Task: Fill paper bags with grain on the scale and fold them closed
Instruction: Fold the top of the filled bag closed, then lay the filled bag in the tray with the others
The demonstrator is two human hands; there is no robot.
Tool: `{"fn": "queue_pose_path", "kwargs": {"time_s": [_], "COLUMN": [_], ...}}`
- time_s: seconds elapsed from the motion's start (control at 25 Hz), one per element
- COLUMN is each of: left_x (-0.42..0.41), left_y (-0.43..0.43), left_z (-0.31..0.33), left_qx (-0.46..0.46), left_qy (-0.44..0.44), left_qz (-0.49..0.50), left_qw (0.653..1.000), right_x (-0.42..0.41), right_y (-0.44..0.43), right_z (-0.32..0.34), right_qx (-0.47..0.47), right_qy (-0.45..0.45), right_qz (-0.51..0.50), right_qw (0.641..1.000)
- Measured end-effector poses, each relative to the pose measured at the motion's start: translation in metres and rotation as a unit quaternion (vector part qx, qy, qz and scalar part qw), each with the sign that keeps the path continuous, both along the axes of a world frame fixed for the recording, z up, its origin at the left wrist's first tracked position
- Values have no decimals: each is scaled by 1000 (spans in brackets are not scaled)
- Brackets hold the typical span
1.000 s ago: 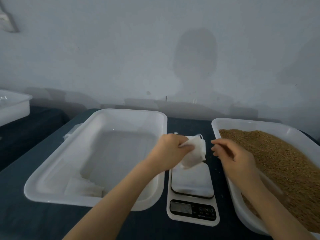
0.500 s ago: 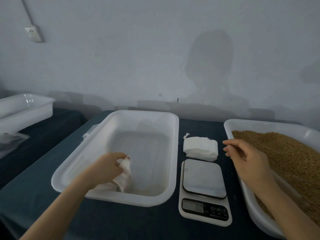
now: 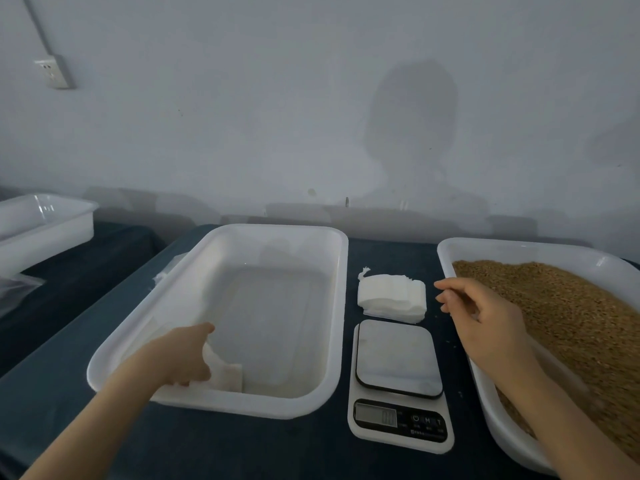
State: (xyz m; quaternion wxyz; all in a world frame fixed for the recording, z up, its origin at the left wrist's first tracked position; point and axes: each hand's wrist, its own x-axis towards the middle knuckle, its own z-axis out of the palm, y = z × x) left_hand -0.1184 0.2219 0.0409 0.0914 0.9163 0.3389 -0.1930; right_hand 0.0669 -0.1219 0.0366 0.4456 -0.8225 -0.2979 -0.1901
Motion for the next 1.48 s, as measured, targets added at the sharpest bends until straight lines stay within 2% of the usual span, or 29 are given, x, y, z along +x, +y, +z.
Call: {"fn": "queue_pose_path", "kwargs": {"time_s": [0.08,0.16,0.28,0.4,0.48,0.56,0.64,0.72,0.8,0.92,1.04,1.12,1.24,1.32,1.4,1.48], "left_x": [10,23,37,40,45,61,88,128,176,234,260,267,265,261,260,260], "left_y": [-10,-21,-37,-41,-40,-43,-59,-87,-119,-155,-163,-163,-160,-157,-153,-147], "left_z": [-3,-5,-17,-25,-19,-4,16,26,24,4,-19,-30,-33,-33,-32,-27], "left_qx": [82,112,133,104,105,137,157,143,152,136,125,136,127,89,21,-40], "left_qy": [-60,-109,-24,100,115,41,-119,-265,-284,-176,-62,-57,-108,-148,-181,-254], "left_qz": [-52,-121,-190,-163,-159,-178,-185,-209,-276,-347,-344,-346,-359,-341,-278,-184], "left_qw": [993,980,972,976,975,974,963,930,905,911,928,926,918,924,943,949], "right_x": [-1,-1,-2,-2,-2,-2,0,2,3,5,6,6,8,8,7,7], "right_y": [0,-1,-2,-2,-1,0,-1,-1,-1,0,2,2,2,3,3,2], "right_z": [1,1,1,2,2,3,3,2,1,-2,-4,-4,-5,-6,-6,-6], "right_qx": [-3,-7,-7,-5,-2,0,2,0,-2,-25,-40,-39,-28,-21,-11,-3], "right_qy": [-2,-4,-1,3,0,-8,-2,20,35,51,78,62,37,32,29,32], "right_qz": [-5,-10,-6,-5,-4,-9,-21,-35,-41,-45,-45,-37,-20,-7,-2,-10], "right_qw": [1000,1000,1000,1000,1000,1000,1000,999,999,997,995,997,999,999,1000,999]}}
